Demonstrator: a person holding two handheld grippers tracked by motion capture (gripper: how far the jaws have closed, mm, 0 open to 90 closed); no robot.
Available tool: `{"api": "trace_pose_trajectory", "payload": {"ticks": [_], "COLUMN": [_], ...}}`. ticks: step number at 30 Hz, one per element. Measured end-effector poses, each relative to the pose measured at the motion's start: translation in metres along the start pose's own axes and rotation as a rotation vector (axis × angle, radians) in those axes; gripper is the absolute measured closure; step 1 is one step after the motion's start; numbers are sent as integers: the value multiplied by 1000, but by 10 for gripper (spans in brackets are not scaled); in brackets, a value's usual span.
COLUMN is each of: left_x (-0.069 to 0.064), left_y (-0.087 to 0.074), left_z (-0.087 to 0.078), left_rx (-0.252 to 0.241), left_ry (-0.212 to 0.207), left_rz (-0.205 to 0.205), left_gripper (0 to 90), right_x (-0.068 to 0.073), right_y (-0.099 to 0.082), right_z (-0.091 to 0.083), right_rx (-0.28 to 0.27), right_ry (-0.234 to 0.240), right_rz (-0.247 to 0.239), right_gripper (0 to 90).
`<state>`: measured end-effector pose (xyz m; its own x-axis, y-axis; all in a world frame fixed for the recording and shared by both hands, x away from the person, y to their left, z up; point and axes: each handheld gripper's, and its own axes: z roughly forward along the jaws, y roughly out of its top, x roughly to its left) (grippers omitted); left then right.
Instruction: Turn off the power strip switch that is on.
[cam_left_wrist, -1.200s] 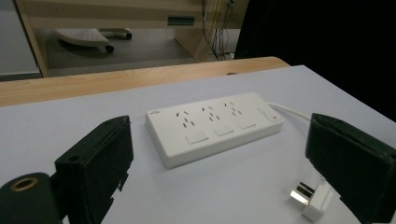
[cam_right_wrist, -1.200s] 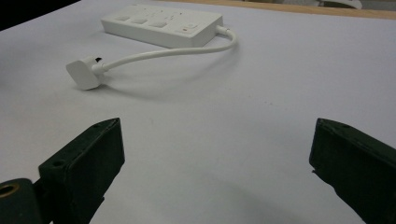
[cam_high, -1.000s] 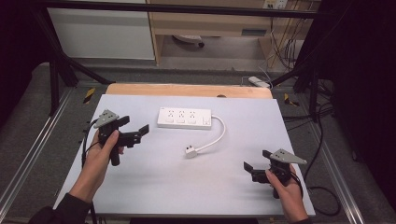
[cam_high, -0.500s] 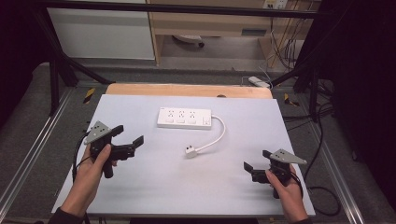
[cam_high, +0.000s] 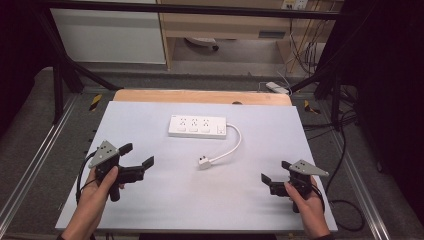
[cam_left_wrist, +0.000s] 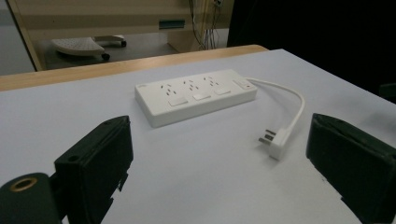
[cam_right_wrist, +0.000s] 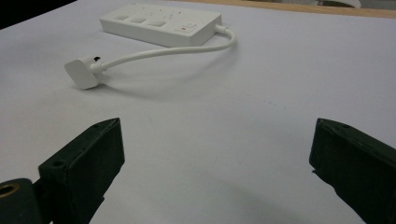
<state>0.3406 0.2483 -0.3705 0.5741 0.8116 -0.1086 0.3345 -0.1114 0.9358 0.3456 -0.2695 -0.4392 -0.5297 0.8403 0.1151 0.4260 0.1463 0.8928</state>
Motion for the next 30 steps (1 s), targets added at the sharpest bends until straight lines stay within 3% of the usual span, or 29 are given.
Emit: {"api": "trace_pose_trajectory", "payload": {"ticks": [9,18,21,26,30], "left_x": [-2,-1,-4,-10,-14], "left_y": [-19,-39,-45,-60,-65], "left_z": [-2,1,1,2,2], "left_rx": [31,63,86,132,150], "left_ry": [1,5,8,-19,-20], "left_rz": [7,-22,3,3,23], "left_gripper": [71,72,70,69,69], "right_x": [0,0,0,0,-1], "right_y": [0,0,0,-1,-4], "right_z": [0,0,1,1,4], "right_rx": [-2,2,7,20,64], "right_ry": [0,-7,-9,-17,-39], "right_rz": [-4,-5,-15,-24,-30], "right_gripper": [37,36,36,35,35]}}
